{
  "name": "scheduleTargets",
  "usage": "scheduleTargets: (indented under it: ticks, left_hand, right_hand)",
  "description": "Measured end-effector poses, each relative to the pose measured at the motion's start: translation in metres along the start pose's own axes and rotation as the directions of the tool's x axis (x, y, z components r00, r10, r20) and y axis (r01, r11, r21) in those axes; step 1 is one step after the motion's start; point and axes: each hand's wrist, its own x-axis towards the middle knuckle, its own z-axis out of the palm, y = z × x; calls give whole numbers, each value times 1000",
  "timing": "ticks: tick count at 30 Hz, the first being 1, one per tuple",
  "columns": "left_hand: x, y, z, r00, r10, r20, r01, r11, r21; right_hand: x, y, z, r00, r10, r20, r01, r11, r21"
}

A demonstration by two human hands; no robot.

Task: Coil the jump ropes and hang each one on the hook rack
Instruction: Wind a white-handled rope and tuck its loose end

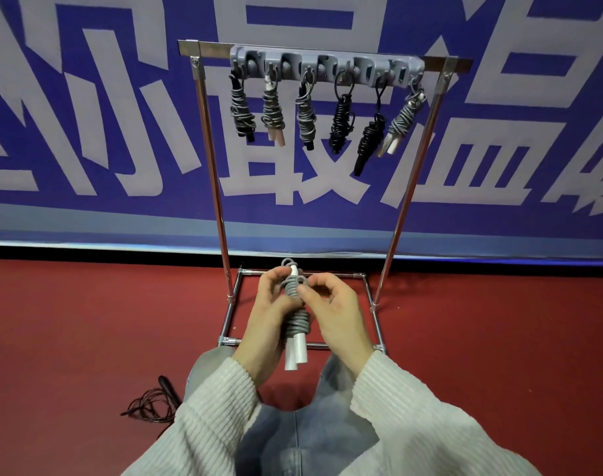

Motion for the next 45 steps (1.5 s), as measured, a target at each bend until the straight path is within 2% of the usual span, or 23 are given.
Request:
scheduleTargets:
  ticks: [2,4,7,10,12,18,22,27,30,35,45]
  left_hand:
    - [-3,3,3,996,-8,85,-9,981,195]
    - [-2,6,8,997,14,72,-33,960,279]
    - [-2,10,12,997,63,-49,-49,970,240]
    - [-3,10,9,993,107,-49,-89,957,277]
    - [-3,14,3,988,130,-81,-104,957,269]
    - [-14,20,5,984,174,-31,-159,949,274]
    - [-17,22,15,975,221,-19,-204,928,312]
    - [-18,25,16,985,162,58,-172,918,358]
    - [-16,23,13,983,155,97,-182,874,450]
    - [-11,21,10,962,269,54,-245,753,611]
    - [-2,19,3,948,317,-8,-185,573,798]
  right_hand:
    - [0,-1,-1,998,-37,-52,39,999,33]
    - [-1,-4,-3,993,-82,-89,90,992,86]
    - [-4,-12,-1,995,-73,-70,86,975,207]
    - [-6,-16,-2,998,-38,-55,54,947,318]
    - [-8,-19,-3,999,-44,8,38,930,364]
    - [-6,-40,-8,992,-65,111,13,910,414]
    - [-2,-45,-8,995,-47,93,16,952,305]
    - [-3,-43,-10,996,7,87,-28,970,241]
    - [-4,-37,-7,999,26,45,-36,971,237]
    - [-10,-33,2,999,-26,-38,31,989,142]
    - [-17,-16,3,992,-58,109,70,992,-108]
